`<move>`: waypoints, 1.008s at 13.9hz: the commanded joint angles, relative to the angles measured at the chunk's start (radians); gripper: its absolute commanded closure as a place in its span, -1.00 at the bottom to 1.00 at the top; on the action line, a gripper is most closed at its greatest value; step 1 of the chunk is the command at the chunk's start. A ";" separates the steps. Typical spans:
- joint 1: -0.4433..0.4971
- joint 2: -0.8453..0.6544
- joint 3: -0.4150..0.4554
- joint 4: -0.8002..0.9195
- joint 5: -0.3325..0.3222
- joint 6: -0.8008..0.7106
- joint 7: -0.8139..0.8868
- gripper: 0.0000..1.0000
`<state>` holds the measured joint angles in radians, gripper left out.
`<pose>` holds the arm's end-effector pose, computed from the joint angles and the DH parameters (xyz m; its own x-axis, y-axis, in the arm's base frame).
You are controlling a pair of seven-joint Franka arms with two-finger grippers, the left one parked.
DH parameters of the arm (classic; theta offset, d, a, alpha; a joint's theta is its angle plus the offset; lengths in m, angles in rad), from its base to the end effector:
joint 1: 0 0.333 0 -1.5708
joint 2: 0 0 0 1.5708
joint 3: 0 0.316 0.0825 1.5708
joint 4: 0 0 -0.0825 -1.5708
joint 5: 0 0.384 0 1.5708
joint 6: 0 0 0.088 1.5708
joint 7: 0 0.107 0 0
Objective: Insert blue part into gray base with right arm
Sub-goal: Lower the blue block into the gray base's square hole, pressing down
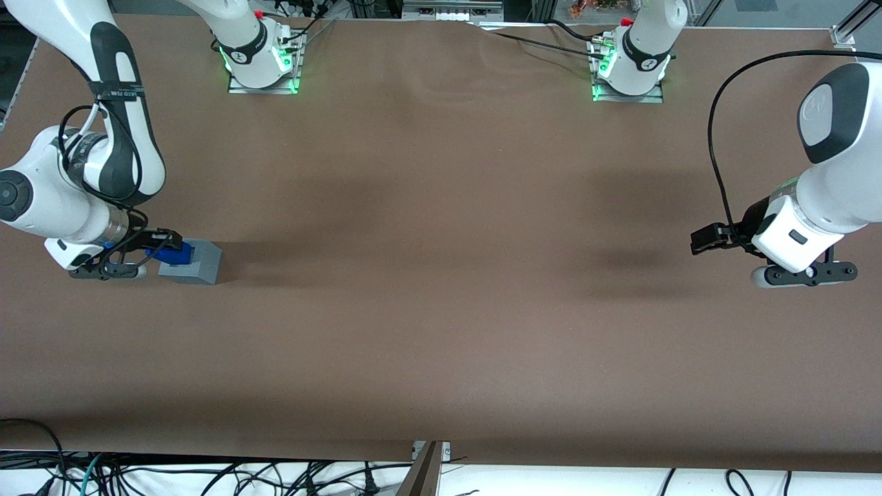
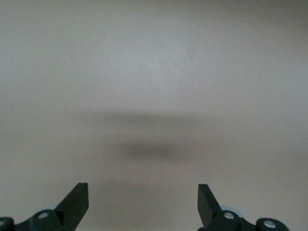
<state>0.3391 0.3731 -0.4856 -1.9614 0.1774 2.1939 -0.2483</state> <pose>0.5967 -0.0704 0.2967 0.9954 0.0110 -0.0948 0.0124 -0.9998 0.0143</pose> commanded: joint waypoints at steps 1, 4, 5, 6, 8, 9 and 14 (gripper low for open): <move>0.005 -0.025 -0.001 -0.025 -0.016 0.017 0.021 1.00; 0.009 -0.022 0.001 -0.025 -0.016 0.021 0.041 1.00; 0.009 -0.020 0.001 -0.025 -0.016 0.023 0.041 1.00; 0.009 -0.020 0.001 -0.025 -0.016 0.023 0.041 1.00; 0.014 -0.019 0.001 -0.025 -0.016 0.023 0.052 1.00; 0.014 -0.019 0.001 -0.024 -0.016 0.023 0.053 1.00; 0.020 -0.014 0.004 -0.022 -0.016 0.030 0.063 1.00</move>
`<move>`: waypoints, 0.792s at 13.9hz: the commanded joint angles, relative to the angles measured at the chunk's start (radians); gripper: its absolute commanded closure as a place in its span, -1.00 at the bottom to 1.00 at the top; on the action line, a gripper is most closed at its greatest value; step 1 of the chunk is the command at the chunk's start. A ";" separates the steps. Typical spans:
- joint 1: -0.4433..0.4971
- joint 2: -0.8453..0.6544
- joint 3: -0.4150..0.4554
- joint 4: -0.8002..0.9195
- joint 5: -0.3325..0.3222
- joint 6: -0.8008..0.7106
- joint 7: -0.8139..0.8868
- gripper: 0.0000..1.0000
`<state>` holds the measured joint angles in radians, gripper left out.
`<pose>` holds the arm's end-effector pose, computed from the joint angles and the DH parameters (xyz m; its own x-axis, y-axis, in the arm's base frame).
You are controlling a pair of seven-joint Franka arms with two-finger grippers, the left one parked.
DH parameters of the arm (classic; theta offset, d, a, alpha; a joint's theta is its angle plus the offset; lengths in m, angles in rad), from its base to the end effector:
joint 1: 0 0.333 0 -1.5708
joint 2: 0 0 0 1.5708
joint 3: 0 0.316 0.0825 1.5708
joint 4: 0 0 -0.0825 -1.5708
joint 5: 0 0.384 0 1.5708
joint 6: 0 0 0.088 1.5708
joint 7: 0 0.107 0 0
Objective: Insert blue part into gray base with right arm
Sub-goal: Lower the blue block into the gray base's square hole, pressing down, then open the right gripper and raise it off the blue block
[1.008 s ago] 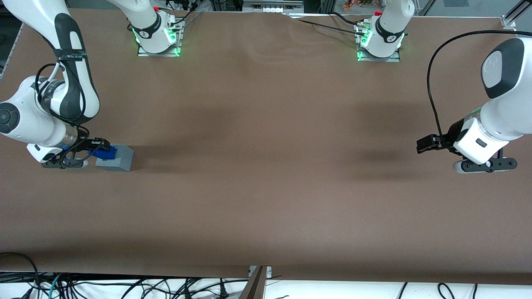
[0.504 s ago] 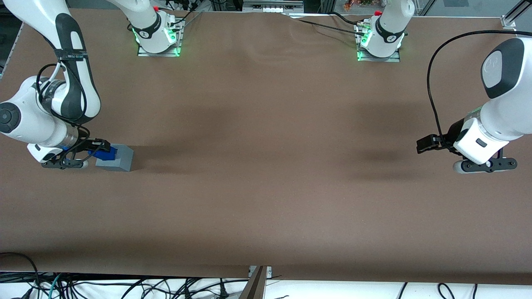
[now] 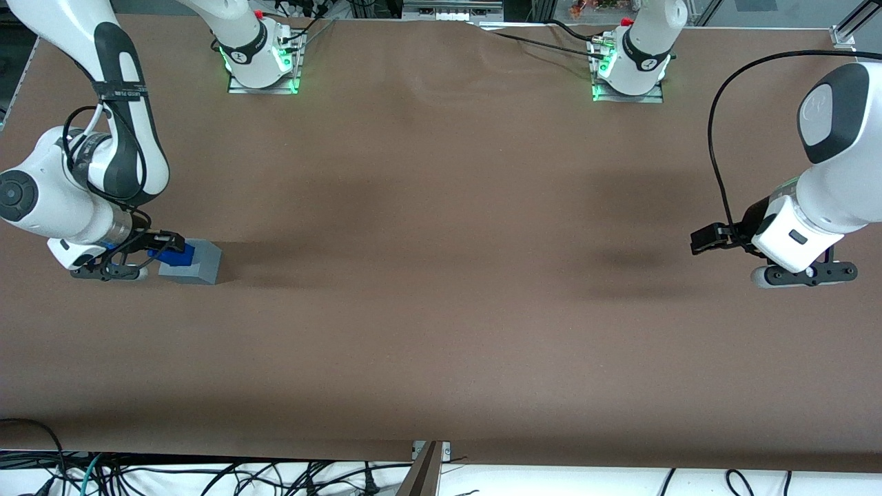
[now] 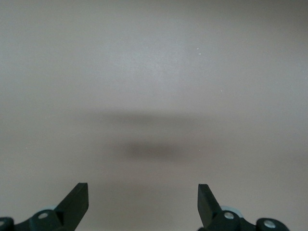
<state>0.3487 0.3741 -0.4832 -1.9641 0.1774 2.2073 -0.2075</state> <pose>0.5981 -0.0638 0.2958 0.9962 -0.0182 -0.0850 -0.0165 -0.9997 0.0202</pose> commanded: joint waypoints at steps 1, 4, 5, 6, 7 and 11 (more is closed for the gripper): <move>0.010 -0.015 0.001 -0.019 -0.016 0.017 0.022 1.00; 0.012 -0.007 0.001 -0.015 -0.016 0.019 0.036 1.00; 0.012 -0.007 0.003 -0.013 -0.016 0.019 0.036 1.00; 0.010 -0.007 0.003 -0.013 -0.016 0.019 0.036 1.00; 0.010 -0.004 0.003 -0.013 -0.016 0.019 0.034 1.00; 0.006 0.008 0.003 -0.013 -0.018 0.035 0.022 1.00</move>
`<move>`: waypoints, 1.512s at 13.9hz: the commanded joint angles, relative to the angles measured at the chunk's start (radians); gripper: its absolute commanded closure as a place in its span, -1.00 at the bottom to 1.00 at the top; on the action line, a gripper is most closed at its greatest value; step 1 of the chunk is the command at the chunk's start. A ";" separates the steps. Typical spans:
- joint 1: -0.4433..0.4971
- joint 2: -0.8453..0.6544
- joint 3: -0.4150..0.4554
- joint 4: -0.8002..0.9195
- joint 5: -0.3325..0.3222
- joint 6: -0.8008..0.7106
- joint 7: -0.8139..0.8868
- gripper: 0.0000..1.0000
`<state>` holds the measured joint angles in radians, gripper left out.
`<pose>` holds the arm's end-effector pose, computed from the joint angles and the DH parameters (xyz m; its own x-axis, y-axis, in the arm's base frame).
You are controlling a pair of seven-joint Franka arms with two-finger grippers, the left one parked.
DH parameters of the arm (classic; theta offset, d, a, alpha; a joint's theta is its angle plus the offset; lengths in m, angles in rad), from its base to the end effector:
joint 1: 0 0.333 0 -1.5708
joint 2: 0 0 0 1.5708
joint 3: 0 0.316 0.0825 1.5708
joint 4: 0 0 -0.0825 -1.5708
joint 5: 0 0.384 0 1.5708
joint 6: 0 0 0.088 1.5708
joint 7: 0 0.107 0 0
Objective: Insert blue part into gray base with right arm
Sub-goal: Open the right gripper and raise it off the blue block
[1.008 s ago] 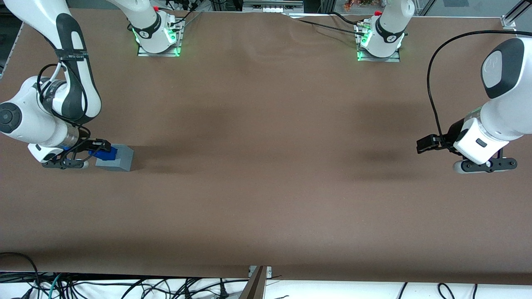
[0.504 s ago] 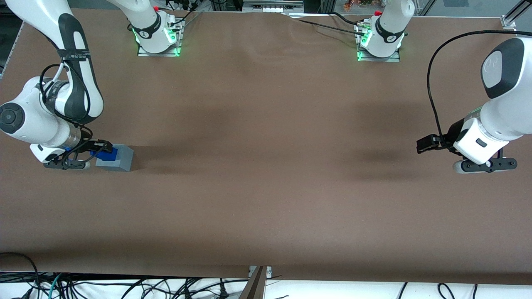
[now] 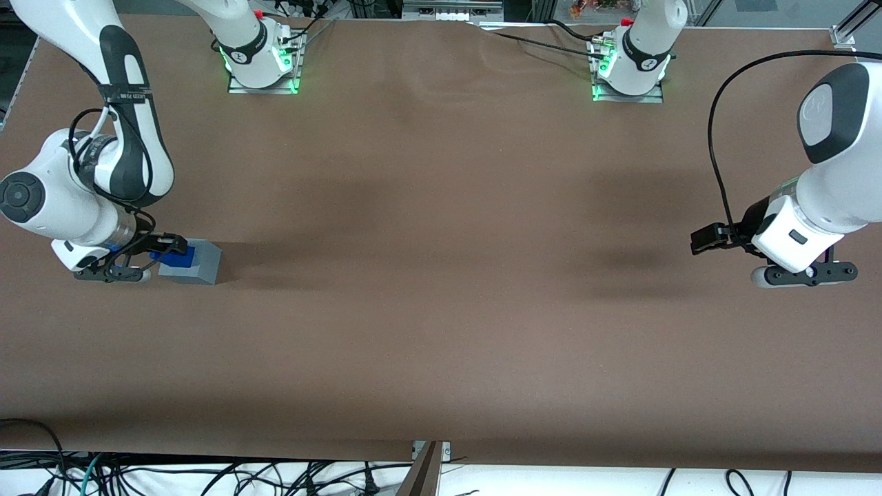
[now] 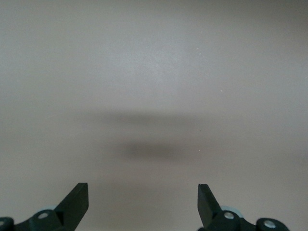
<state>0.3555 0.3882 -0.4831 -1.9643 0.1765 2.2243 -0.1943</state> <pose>0.5998 -0.0602 0.2895 0.9964 -0.0240 -0.0815 -0.0216 -0.9993 0.0304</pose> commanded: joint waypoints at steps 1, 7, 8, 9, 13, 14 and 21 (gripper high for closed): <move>-0.003 -0.005 0.003 -0.013 -0.017 0.021 0.009 1.00; -0.006 0.008 0.005 -0.013 -0.015 0.035 0.009 0.46; -0.006 0.009 0.005 -0.013 -0.015 0.035 0.009 -0.18; -0.006 0.008 0.005 -0.013 -0.014 0.035 0.012 -0.59; -0.004 0.004 0.005 -0.011 -0.012 0.032 0.023 -0.97; -0.003 0.000 0.005 -0.011 -0.012 0.029 0.019 -0.97; 0.006 -0.101 0.011 0.007 -0.012 -0.036 0.023 -0.97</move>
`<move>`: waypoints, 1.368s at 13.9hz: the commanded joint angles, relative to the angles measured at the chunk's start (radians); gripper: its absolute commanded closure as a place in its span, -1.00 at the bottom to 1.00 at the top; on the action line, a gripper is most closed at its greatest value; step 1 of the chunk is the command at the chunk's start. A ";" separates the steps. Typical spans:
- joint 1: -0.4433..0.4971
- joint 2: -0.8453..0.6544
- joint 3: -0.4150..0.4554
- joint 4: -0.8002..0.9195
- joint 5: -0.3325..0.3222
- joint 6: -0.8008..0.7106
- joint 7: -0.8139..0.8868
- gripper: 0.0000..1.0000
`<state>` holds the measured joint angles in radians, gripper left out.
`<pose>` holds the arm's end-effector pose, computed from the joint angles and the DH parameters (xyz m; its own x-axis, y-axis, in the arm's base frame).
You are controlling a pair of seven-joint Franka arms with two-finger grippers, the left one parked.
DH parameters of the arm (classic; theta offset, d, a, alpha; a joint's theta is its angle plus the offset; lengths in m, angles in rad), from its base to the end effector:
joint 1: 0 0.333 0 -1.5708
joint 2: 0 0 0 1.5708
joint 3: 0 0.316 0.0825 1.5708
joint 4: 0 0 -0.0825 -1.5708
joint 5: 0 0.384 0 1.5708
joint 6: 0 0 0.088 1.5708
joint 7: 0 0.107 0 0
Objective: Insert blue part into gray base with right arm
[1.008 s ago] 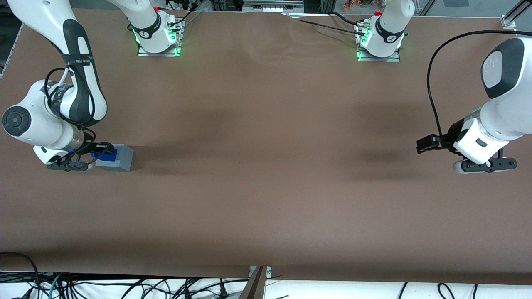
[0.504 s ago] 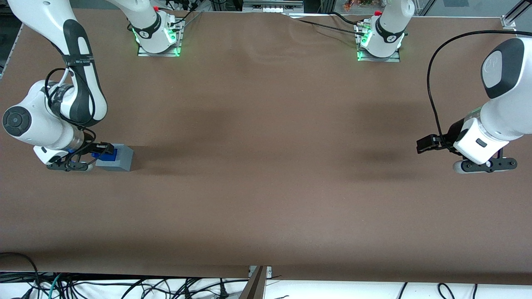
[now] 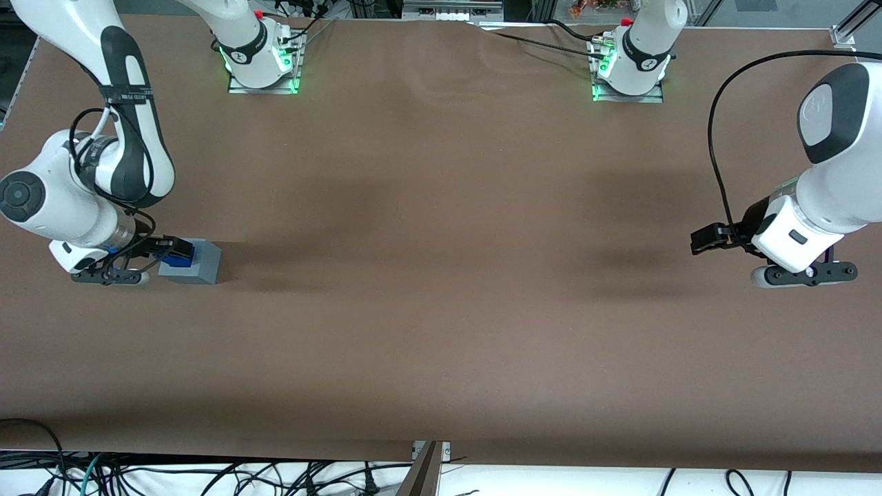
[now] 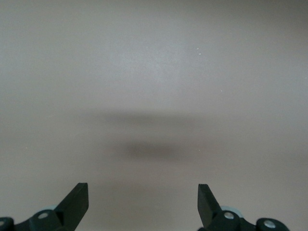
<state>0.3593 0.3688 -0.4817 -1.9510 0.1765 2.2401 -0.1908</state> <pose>0.6066 -0.0567 0.3068 0.9992 -0.0193 -0.0351 -0.0184 -0.9995 0.0270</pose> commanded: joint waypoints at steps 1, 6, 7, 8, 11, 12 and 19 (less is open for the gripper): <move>0.013 -0.117 0.011 -0.005 -0.012 -0.085 0.019 -0.97; 0.043 -0.218 0.034 0.117 -0.018 -0.291 0.025 -0.97; 0.043 -0.221 0.037 0.166 -0.018 -0.357 0.030 -0.97; 0.043 -0.225 0.038 0.199 -0.018 -0.403 0.033 -0.97; 0.058 -0.258 0.038 0.222 -0.029 -0.447 0.031 -0.97; 0.058 -0.274 0.038 0.222 -0.034 -0.465 0.031 -0.97; -0.003 -0.287 0.145 0.224 -0.084 -0.487 0.054 -0.97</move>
<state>0.4070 0.0968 -0.3983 -1.7272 0.1096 1.7747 -0.1677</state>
